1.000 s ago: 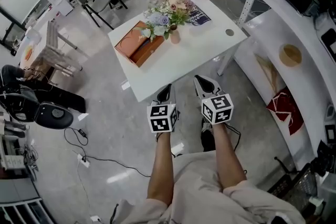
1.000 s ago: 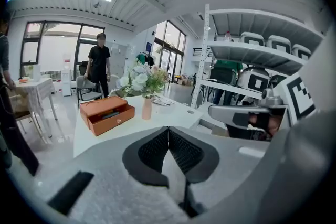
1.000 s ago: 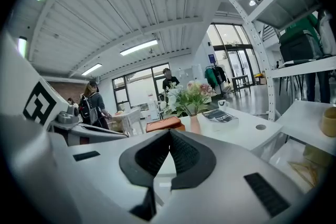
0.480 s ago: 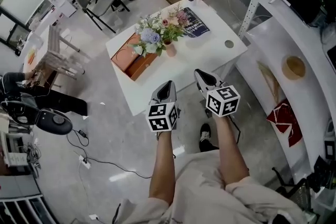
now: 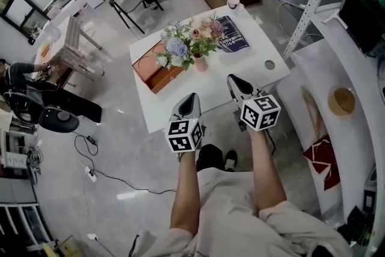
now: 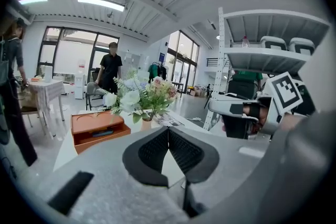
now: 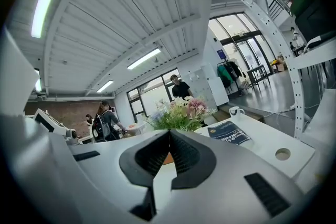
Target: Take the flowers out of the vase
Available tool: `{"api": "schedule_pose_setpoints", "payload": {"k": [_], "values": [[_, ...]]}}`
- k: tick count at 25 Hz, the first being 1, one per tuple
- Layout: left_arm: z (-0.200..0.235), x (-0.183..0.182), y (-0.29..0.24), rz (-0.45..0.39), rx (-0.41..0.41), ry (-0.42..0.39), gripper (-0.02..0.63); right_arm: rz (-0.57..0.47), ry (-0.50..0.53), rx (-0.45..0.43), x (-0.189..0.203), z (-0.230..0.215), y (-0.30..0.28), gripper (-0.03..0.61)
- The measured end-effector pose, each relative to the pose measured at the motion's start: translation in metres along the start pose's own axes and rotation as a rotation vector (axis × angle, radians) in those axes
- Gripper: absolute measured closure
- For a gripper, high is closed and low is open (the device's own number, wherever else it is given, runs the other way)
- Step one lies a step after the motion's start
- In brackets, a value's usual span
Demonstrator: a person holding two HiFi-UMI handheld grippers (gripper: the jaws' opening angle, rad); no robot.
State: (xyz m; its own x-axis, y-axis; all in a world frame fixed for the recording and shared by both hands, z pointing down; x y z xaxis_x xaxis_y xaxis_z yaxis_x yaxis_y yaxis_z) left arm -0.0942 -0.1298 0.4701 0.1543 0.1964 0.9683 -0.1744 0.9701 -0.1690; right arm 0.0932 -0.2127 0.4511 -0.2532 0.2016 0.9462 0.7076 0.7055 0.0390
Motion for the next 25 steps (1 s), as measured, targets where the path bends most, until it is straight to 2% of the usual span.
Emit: {"api": "schedule_pose_setpoints", "payload": {"k": [8,11,14,17,22,25], "values": [[0.015,0.013,-0.012,0.029,-0.061,0.056,0.604,0.06,-0.005,-0.024,0.013,-0.008,-0.014,0.572],[0.015,0.017,-0.032,0.041,-0.05,0.078,0.604,0.074,-0.003,-0.021,0.012,-0.019,-0.027,0.572],[0.017,0.026,-0.057,0.07,-0.017,0.14,0.604,0.107,-0.004,-0.022,0.017,-0.028,-0.046,0.572],[0.018,0.032,-0.08,0.107,0.004,0.136,0.603,0.137,0.006,-0.023,0.024,-0.035,-0.065,0.572],[0.04,0.019,-0.106,0.089,-0.019,0.133,0.603,0.189,0.035,-0.045,0.034,-0.044,-0.099,0.571],[0.053,0.025,-0.124,0.081,-0.029,0.172,0.603,0.239,0.042,-0.066,0.048,-0.055,-0.122,0.571]]}}
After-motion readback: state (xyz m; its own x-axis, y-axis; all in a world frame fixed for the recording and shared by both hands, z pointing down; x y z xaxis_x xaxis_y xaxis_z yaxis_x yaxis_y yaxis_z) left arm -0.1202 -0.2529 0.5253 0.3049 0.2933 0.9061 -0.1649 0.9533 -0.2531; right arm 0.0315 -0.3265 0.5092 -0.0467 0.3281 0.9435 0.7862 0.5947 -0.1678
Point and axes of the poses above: the fingertips, and each gripper's own axes: y backward along the fingers, z to its left, x out of its underside, the point moved 8 cm from there along y, backward along the fingers, and after that the axes turned 9 degrees about -z, right-handed, at the moved point
